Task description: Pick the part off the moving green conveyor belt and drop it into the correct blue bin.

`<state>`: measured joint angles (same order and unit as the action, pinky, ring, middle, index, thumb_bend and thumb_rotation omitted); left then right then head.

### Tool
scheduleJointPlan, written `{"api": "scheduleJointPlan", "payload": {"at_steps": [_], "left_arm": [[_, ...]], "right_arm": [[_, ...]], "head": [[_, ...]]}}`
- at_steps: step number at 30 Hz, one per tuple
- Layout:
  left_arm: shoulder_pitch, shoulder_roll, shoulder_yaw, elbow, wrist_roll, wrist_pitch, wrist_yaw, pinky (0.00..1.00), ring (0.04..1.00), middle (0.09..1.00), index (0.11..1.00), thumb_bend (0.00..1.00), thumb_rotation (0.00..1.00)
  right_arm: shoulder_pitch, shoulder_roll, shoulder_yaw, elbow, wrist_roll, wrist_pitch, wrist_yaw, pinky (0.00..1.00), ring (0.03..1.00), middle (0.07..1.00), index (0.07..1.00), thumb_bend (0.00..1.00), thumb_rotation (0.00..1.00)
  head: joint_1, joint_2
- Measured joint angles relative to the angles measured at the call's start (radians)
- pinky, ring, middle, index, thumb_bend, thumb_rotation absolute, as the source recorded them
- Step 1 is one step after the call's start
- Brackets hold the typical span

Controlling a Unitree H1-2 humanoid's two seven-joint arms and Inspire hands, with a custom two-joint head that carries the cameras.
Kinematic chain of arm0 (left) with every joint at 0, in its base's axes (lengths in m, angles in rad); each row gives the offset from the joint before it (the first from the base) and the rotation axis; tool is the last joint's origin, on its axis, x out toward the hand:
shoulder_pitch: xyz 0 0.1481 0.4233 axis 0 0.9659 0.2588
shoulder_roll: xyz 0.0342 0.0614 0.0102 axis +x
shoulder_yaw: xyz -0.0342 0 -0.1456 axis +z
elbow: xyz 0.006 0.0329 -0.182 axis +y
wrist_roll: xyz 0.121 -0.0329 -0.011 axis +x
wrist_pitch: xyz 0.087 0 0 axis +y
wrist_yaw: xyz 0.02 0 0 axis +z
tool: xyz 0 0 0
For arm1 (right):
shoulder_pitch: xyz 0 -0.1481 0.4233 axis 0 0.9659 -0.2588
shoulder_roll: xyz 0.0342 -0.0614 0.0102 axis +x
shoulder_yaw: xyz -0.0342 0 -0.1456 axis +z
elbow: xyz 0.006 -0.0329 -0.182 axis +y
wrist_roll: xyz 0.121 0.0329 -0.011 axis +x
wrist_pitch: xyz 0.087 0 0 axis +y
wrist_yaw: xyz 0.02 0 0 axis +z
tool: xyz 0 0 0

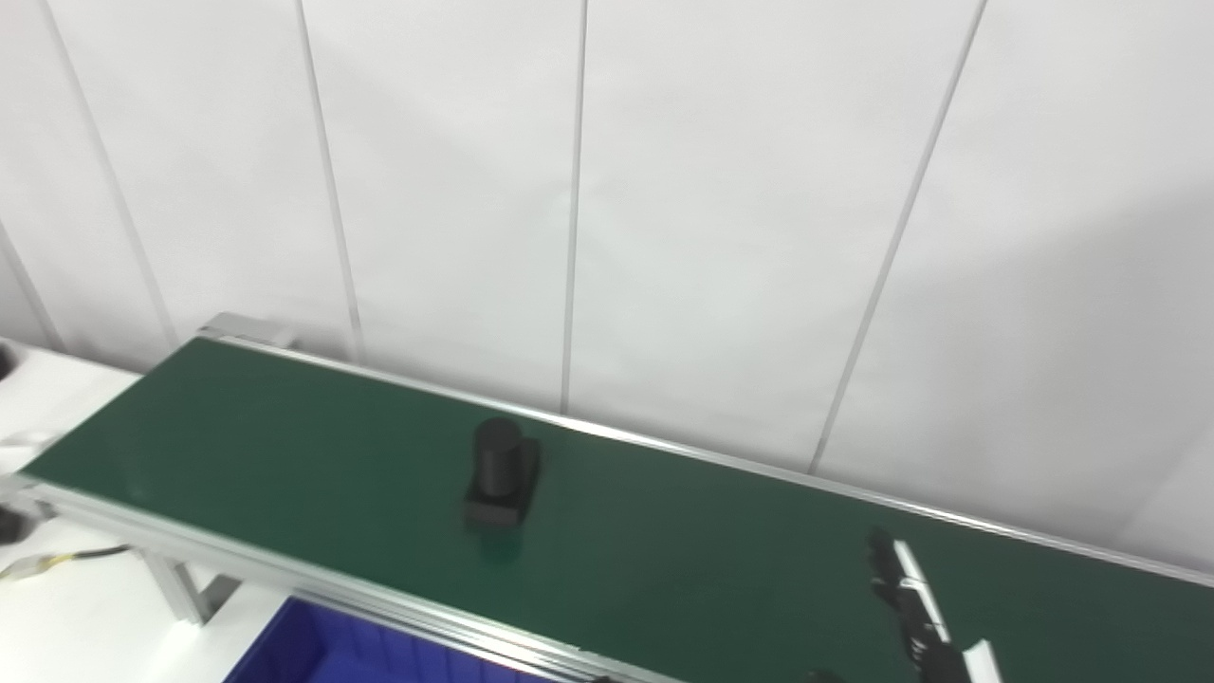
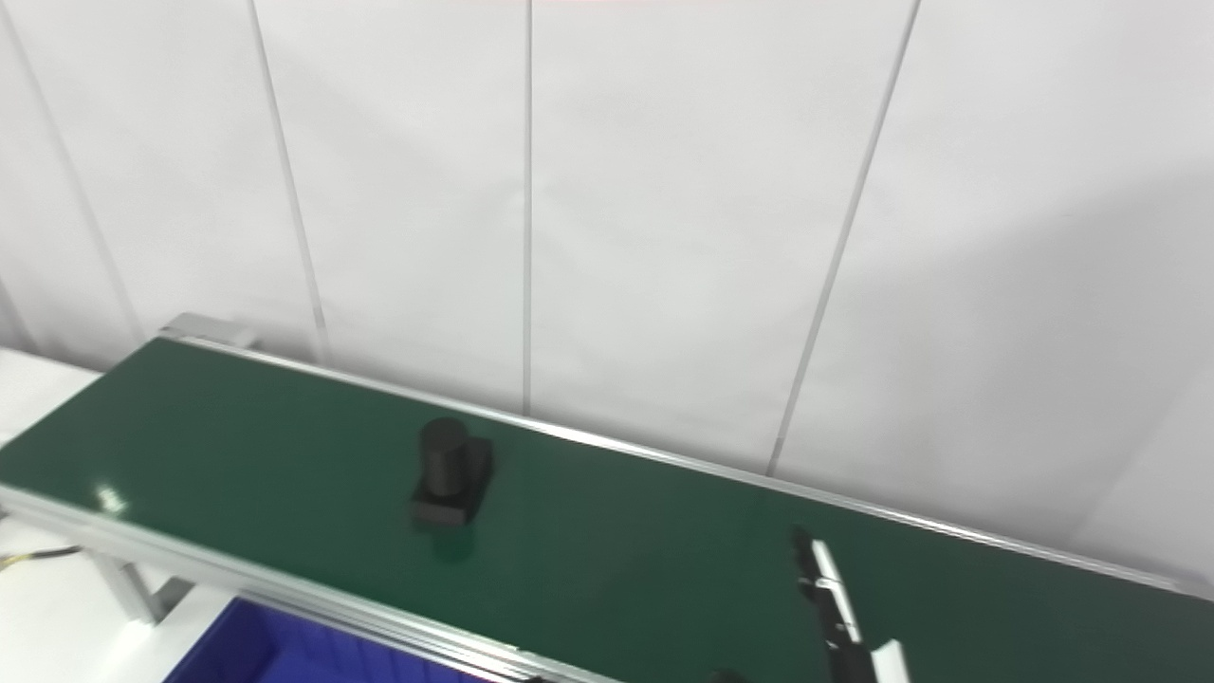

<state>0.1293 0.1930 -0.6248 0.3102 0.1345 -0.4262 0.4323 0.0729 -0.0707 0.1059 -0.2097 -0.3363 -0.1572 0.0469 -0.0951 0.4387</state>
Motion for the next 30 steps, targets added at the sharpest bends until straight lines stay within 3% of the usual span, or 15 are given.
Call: {"api": "scheduleJointPlan", "payload": {"at_steps": [5, 18, 26, 30], "left_arm": [[0.0, 0.006, 0.013, -0.016, -0.005, 0.0, -0.023, 0.98, 0.999, 0.997, 0.966, 0.56, 1.0], [0.018, 0.012, 0.055, -0.025, -0.018, 0.0, -0.061, 0.99, 0.998, 0.994, 0.961, 0.61, 1.0], [0.032, 0.003, 0.091, -0.036, -0.029, 0.0, -0.104, 0.99, 1.0, 1.0, 0.97, 0.66, 1.0], [0.038, 0.001, 0.109, -0.061, -0.032, -0.001, -0.127, 0.99, 1.0, 1.0, 0.976, 0.68, 1.0]], "right_arm": [[-0.02, 0.007, 0.014, -0.01, -0.044, 0.067, 0.001, 0.91, 0.944, 0.951, 0.964, 0.78, 0.7], [-0.117, 0.023, 0.022, 0.001, -0.083, 0.16, 0.001, 0.89, 0.944, 0.967, 0.985, 0.77, 0.67], [-0.197, 0.023, 0.027, 0.068, -0.122, 0.204, -0.001, 0.88, 0.944, 0.964, 0.981, 0.76, 0.66], [-0.242, 0.026, 0.035, 0.11, -0.144, 0.225, -0.012, 0.87, 0.925, 0.953, 0.969, 0.8, 0.68]], "head": [[-0.054, 0.012], [-0.097, 0.037], [-0.103, 0.044], [-0.114, 0.049]]}}
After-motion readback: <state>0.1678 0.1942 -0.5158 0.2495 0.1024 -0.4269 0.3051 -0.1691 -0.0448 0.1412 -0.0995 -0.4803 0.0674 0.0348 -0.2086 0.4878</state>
